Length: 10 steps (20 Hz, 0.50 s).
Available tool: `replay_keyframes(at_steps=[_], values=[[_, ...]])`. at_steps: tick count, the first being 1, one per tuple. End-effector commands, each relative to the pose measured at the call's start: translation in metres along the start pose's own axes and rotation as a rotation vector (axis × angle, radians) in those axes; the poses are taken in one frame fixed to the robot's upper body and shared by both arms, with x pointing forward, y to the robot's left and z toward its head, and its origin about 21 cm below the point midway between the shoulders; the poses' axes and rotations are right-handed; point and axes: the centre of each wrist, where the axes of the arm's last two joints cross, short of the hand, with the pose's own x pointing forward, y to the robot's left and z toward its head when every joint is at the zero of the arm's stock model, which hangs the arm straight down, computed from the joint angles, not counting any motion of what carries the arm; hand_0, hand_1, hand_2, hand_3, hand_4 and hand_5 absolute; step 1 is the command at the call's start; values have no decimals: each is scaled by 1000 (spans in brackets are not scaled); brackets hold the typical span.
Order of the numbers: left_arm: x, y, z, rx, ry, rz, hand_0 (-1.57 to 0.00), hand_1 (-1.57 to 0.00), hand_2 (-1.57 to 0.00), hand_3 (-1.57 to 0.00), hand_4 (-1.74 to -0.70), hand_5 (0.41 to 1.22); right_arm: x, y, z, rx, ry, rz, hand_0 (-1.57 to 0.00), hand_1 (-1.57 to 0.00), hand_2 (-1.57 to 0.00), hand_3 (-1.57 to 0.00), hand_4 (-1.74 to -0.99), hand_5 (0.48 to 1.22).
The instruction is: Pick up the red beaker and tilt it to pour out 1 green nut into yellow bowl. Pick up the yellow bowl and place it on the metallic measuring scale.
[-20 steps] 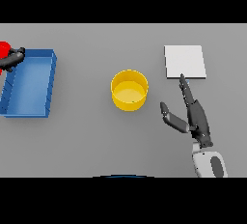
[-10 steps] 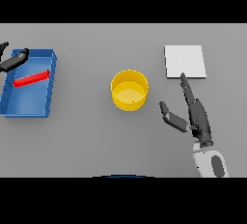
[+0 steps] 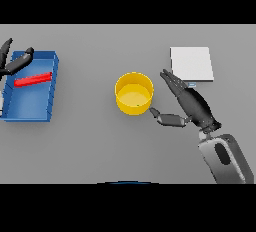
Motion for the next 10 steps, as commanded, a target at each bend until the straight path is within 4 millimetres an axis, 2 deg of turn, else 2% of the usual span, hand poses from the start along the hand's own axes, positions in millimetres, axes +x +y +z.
replay_keyframes(at_steps=[1,4,8,10], values=[[0,1,1,4,-1,10,-8,-7,-7,-7,-806,683,2,-4,-5,38,-36,65,1,1,1,1,-1137,626],[5,-1,1,-5,11,14,-3,-3,-3,-3,-811,688,9,-12,-24,173,-111,255,1,1,1,1,-1152,632],[-1,4,3,-8,11,6,-1,-1,-1,-1,-808,689,22,-10,-47,315,-192,425,1,1,1,1,-1164,641],[-1,5,4,-12,2,7,0,0,0,0,-805,692,21,-4,-57,386,-214,475,1,1,1,1,-1156,642]])
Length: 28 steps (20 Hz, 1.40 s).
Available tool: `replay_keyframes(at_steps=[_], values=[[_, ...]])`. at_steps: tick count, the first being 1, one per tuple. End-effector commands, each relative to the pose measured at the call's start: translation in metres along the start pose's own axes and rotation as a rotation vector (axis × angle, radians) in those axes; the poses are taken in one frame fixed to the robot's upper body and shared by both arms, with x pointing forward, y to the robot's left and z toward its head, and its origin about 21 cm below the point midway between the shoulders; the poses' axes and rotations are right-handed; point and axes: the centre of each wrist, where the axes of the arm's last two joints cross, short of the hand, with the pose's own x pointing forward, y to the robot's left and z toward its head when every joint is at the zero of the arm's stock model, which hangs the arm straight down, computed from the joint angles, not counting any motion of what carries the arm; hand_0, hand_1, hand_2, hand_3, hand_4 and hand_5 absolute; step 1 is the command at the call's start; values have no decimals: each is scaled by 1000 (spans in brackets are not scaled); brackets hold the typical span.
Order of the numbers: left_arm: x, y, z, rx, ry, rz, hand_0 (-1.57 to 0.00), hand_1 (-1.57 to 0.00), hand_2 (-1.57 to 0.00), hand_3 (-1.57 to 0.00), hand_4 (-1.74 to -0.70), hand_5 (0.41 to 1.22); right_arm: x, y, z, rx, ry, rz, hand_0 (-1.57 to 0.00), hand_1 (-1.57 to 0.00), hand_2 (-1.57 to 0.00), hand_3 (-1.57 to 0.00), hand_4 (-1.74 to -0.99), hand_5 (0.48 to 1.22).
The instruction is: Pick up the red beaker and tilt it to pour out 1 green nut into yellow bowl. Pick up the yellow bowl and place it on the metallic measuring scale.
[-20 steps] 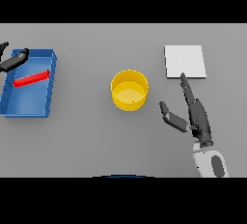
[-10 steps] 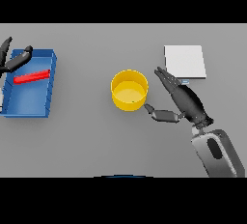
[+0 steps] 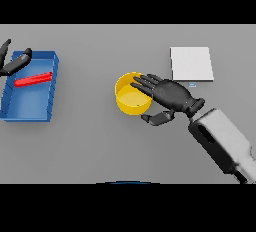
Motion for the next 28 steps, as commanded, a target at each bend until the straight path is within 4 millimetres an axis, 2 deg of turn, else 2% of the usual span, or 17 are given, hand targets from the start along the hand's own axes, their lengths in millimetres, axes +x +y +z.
replay_keyframes(at_steps=[1,5,11,15,18,20,21,22,23,24,25,27,28], values=[[0,0,-1,-2,3,-2,0,0,0,0,-806,695,1,0,-7,23,-9,20,1,1,1,1,-1153,639],[5,0,-3,3,2,0,1,1,1,1,-808,695,-2,1,-22,129,-48,65,1,1,1,1,-1155,646],[-1,5,-3,9,1,-12,1,1,1,1,-805,702,4,-1,-50,284,-48,146,1,1,1,1,-1168,673],[-1,5,-3,2,4,-10,1,1,1,1,-802,703,3,10,-61,344,-37,161,1,1,1,-4,-1184,676],[3,5,-6,6,12,-32,1,1,1,1,-789,711,1,9,-65,359,-30,160,1,1,1,-22,-1195,708],[-1,3,-5,10,10,-29,1,1,1,1,-789,714,1,10,-68,366,-3,160,1,-15,-37,-77,-1234,770],[-3,5,-5,9,9,-29,1,1,1,1,-791,712,1,10,-66,367,-12,162,-48,-60,-88,-130,-1261,809],[-7,6,-6,7,10,-23,1,1,1,1,-791,711,4,10,-69,362,-27,162,-193,-183,-189,-215,-1309,891],[-6,7,-6,8,12,-24,1,1,1,1,-789,710,2,12,-68,358,-42,162,-455,-407,-349,-322,-1363,957],[-5,7,-5,6,-2,-24,1,1,1,1,-788,710,1,9,-67,354,-46,164,-678,-640,-594,-572,-1435,1010],[-4,7,-5,6,-8,-21,1,1,1,1,-788,710,1,10,-65,355,-61,149,-857,-826,-789,-679,-1492,1052],[1,5,-5,5,-5,-22,1,1,1,1,-787,707,0,9,-64,364,-75,151,-1114,-1094,-1071,-882,-1578,1113],[-3,7,-4,5,0,-31,1,1,1,1,-785,709,1,8,-65,371,-75,147,-1205,-1189,-1129,-969,-1611,1135]])
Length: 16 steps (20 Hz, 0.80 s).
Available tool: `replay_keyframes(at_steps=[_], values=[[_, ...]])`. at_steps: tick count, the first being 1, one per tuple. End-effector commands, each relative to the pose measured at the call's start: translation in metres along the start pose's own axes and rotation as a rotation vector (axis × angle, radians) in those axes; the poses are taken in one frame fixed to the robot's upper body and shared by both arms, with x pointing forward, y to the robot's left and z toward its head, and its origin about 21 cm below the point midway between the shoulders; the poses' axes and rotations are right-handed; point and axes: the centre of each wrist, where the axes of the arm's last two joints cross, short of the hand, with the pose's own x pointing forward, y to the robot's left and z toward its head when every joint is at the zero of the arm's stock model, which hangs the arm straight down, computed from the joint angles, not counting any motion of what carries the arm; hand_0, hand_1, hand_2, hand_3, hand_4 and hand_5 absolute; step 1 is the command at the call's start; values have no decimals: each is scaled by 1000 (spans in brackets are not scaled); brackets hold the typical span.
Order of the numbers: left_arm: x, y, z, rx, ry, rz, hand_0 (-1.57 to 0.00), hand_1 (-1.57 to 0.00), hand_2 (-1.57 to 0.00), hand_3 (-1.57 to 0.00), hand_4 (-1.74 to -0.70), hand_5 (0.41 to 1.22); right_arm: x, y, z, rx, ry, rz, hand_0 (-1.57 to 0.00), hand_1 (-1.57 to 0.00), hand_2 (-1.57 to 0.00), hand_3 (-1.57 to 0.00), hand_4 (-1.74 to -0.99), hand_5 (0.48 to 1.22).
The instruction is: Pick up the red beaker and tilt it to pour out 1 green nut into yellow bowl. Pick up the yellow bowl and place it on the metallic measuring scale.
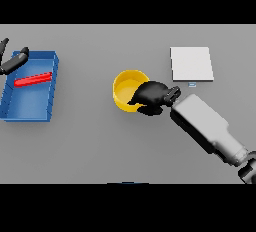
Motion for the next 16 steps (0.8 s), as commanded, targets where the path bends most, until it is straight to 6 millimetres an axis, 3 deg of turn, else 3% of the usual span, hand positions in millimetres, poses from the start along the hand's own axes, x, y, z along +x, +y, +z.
replay_keyframes(at_steps=[1,5,9,14,16], values=[[1,2,0,5,0,-4,1,1,1,1,-784,712,1,-1,1,1,6,-6,-1278,-1266,-1187,-1027,-1637,1152],[6,-1,-2,-3,-2,-1,1,1,1,1,-785,712,4,-7,3,28,28,-16,-1451,-1446,-1330,-1171,-1698,1193],[1,-2,-1,-3,5,-4,1,1,1,1,-778,704,4,-18,9,4,34,-10,-1522,-1520,-1415,-1185,-1724,1209],[5,3,-1,1,-13,-8,1,1,1,1,-776,702,-3,-43,39,-10,75,-9,-1555,-1554,-1491,-1153,-1735,1217],[5,3,0,-5,-18,7,1,1,1,1,-782,702,-2,-43,45,-26,110,-1,-1561,-1560,-1433,-1215,-1737,1219]])
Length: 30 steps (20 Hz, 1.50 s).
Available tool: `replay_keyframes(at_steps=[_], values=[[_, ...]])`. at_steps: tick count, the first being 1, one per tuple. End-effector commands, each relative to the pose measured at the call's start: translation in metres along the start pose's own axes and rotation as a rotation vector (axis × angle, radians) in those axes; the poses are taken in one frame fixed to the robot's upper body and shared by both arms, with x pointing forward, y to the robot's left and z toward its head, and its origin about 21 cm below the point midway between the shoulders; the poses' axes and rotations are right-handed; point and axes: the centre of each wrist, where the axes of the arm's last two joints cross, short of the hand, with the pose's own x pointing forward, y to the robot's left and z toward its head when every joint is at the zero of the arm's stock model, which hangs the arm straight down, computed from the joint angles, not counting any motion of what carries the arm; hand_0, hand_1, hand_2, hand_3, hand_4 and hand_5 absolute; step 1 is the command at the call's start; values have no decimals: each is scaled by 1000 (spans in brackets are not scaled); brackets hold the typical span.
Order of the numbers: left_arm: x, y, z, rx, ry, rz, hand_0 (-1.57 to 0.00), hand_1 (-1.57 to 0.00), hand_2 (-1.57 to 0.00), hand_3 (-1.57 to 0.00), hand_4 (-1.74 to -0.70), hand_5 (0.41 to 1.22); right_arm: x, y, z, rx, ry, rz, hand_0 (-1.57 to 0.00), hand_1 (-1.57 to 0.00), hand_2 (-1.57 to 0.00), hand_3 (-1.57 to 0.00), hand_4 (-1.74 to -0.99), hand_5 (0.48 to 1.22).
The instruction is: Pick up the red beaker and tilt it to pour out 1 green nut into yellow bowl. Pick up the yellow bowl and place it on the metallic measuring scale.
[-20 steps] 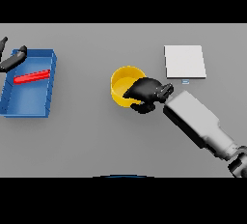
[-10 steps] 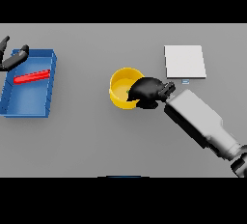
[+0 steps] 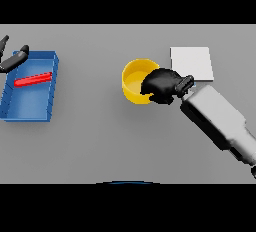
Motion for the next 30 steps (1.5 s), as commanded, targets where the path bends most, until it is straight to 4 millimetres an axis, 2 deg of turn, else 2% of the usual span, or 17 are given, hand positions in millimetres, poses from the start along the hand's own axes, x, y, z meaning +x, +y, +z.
replay_keyframes(at_steps=[1,4,5,7,11,12,14,18,23,25,30], values=[[1,1,0,-7,4,11,1,1,1,1,-788,702,-1,-1,4,-8,16,4,-1563,-1562,-1447,-1199,-1738,1219],[-1,-1,1,-8,5,18,1,1,1,1,-799,704,-6,-2,15,-22,34,2,-1567,-1567,-1507,-1179,-1739,1219],[-3,2,3,-4,3,19,1,1,1,1,-800,704,-14,-7,24,-31,46,-11,-1520,-1567,-1520,-1179,-1740,1219],[0,1,3,-4,-1,25,1,1,1,1,-812,710,-20,-12,29,-54,109,-11,-1538,-1569,-1488,-1190,-1740,1220],[4,3,4,-13,19,42,1,1,1,1,-834,733,-52,-19,40,-136,181,-7,-1558,-1570,-1528,-1159,-1741,1221],[4,-3,3,-15,22,42,1,1,1,1,-837,737,-60,-21,42,-157,203,-14,-1560,-1570,-1533,-1156,-1741,1221],[4,2,4,-7,23,41,1,1,1,1,-844,739,-73,-21,45,-172,234,-25,-1564,-1571,-1542,-1153,-1741,1221],[7,-1,8,-1,47,47,1,1,1,1,-852,760,-101,-14,46,-186,311,-41,-1568,-1571,-1553,-1154,-1741,1221],[9,3,12,-1,57,46,1,1,1,1,-865,779,-128,5,42,-190,390,-105,-1570,-1571,-1500,-1181,-1741,1221],[13,-4,10,-9,50,38,1,1,1,1,-864,789,-134,11,40,-188,397,-115,-1570,-1571,-1450,-1240,-1741,1221],[10,0,11,3,71,31,1,1,1,1,-858,809,-146,23,36,-171,409,-165,-1571,-1571,-1386,-1374,-1741,1221]])
